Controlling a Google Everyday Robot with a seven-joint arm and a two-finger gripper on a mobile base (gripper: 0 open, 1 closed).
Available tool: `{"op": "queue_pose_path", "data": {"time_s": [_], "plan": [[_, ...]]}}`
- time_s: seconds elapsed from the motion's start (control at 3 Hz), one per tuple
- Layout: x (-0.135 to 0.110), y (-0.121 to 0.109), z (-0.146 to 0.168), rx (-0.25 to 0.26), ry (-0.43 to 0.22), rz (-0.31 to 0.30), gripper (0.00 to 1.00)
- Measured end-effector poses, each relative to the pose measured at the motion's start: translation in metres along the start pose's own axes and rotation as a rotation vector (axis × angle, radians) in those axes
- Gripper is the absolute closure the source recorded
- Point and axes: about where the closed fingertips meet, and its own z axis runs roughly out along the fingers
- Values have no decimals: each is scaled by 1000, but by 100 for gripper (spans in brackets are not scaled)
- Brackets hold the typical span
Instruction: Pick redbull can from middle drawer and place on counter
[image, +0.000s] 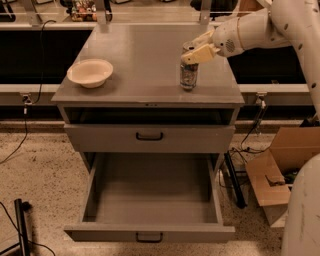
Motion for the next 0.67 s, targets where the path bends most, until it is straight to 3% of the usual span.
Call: {"op": "queue_pose_path", "data": {"time_s": [0.33, 0.67], "plan": [[12, 0, 6, -7, -3, 33, 28], [12, 1, 9, -12, -3, 31, 5]]}}
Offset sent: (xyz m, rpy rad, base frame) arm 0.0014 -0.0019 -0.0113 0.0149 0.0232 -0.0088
